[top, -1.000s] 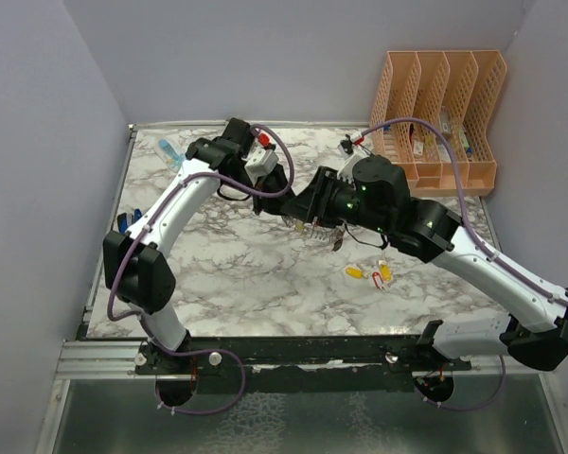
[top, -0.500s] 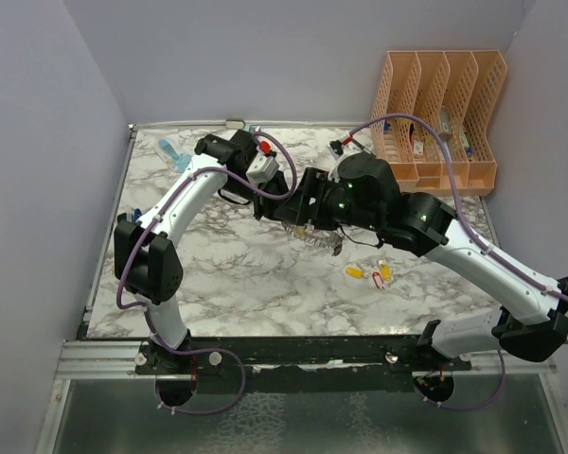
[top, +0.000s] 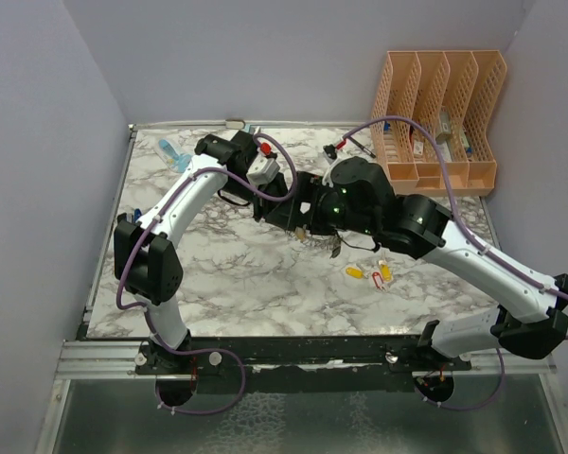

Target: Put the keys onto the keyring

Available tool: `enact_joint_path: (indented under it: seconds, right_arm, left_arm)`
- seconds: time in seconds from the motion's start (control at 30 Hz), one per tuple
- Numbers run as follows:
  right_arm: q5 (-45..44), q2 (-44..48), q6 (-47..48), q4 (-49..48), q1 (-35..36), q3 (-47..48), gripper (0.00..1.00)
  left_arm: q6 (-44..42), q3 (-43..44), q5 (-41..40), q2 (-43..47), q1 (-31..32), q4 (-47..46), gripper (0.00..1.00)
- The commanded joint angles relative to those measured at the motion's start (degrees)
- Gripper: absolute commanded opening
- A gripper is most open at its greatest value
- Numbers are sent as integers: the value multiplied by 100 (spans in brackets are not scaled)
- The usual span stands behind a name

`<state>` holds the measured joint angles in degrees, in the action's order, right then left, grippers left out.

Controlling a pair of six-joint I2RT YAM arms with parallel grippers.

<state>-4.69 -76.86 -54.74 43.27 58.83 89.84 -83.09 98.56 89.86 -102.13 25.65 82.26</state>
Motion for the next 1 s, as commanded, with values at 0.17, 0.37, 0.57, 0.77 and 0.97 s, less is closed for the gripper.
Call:
enact_joint_path:
  seconds: [0.17,0.37,0.57,0.77,0.97]
  right_arm:
    - [22,110,-475,-86,422,36,88]
    - [-472,303,-322,-208,428,73,89]
    - [-816,358,-43,-463,428,89,88]
    - [-919,276,63,-621,425,105,87]
    - [-1094,218,227,-358,427,301,86]
  left_arm:
    - [-259,169,630,152,53,-193,0]
    - [-321,-75,631,299,78,-199,0]
    - [-351,-543,638,456,199,-211,0]
    - [-263,-786,651,706,326,-227,0]
    - [-101,-801,646,624,363,-228,0]
